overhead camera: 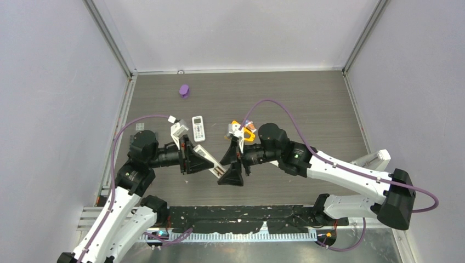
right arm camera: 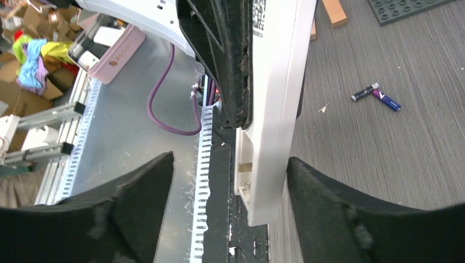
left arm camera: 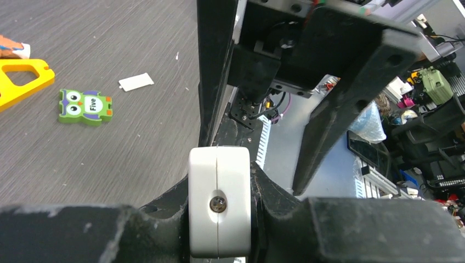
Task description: Load the batteries into the remote control
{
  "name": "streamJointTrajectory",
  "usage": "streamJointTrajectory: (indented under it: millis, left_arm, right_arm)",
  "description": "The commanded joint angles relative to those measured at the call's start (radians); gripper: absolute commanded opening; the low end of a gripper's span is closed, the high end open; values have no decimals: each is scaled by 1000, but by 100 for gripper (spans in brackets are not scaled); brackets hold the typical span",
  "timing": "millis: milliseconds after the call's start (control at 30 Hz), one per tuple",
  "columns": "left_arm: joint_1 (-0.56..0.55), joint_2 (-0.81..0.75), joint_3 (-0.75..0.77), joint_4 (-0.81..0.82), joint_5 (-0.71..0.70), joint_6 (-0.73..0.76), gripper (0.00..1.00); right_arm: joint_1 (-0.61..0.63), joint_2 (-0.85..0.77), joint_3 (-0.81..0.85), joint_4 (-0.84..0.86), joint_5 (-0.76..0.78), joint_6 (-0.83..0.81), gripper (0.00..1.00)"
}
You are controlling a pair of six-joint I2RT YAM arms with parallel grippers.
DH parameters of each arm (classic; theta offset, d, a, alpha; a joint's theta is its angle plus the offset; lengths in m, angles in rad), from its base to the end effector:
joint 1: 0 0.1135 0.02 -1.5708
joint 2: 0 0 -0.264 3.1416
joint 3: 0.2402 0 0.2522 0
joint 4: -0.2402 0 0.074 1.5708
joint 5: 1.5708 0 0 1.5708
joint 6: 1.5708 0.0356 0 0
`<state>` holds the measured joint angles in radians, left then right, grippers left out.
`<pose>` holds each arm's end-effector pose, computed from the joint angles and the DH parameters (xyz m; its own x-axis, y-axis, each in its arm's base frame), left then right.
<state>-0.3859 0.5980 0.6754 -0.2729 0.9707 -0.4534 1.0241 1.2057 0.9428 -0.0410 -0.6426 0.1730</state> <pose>0.1128 -0.0775 0.3226 -0.5834 -0.0300 -0.8116 0.7865 0.2284 -0.5738 0.1251 0.2466 0.3237 -0.3221 -0.2642 -0.9091 -0.9397 -0.0272 0.3409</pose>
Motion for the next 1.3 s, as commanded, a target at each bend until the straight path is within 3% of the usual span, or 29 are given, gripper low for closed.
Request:
streamJointTrajectory:
  millis: [0, 167, 267, 367, 400, 533, 600, 667, 767, 867, 933, 1000, 1133, 1267]
  left_arm:
    - [-4, -32, 4, 90, 32, -37, 0]
    - [-4, -57, -12, 163, 22, -100, 7]
    - [-2, -78, -13, 204, -20, -150, 26]
    - [-2, -107, 34, 142, -215, -223, 52]
    - [-2, -115, 43, 143, -266, -253, 54]
    - [-2, -153, 6, 311, -323, -375, 42]
    - [-2, -157, 0, 345, -328, -399, 18]
    - [-2, -147, 5, 343, -320, -401, 0]
    - [-2, -129, -3, 367, -299, -391, 0]
    - [-2, -125, 7, 304, -356, -334, 0]
    - [-3, -140, 61, 158, -487, -259, 0]
    - [-2, -168, 103, 3, -674, -167, 0]
    - [-2, -250, 130, -162, -1086, -48, 0]
    - [-2, -301, 137, -209, -1223, 17, 0]
  right_arm:
    - [6, 40, 60, -7, -29, -31, 60]
    - [7, 73, 60, 65, -41, 36, 32]
    - [5, 73, 51, 116, -30, 95, 18]
    - [3, 61, 18, 218, 29, 177, 8]
    - [1, 55, 4, 298, 25, 237, 7]
    - [-2, 59, -28, 433, -1, 361, 5]
    - [-4, 64, -17, 436, -12, 384, 6]
    - [-9, 69, -12, 451, -28, 414, 7]
    - [-12, 80, -5, 467, -61, 451, 14]
    - [-24, 90, 16, 413, -52, 434, 60]
    - [-40, 73, -10, 395, 19, 400, 78]
    - [-53, 43, -37, 357, 136, 353, 86]
    - [-58, 63, 0, 199, 363, 265, 87]
    - [-55, 226, 89, 129, 429, 222, 74]
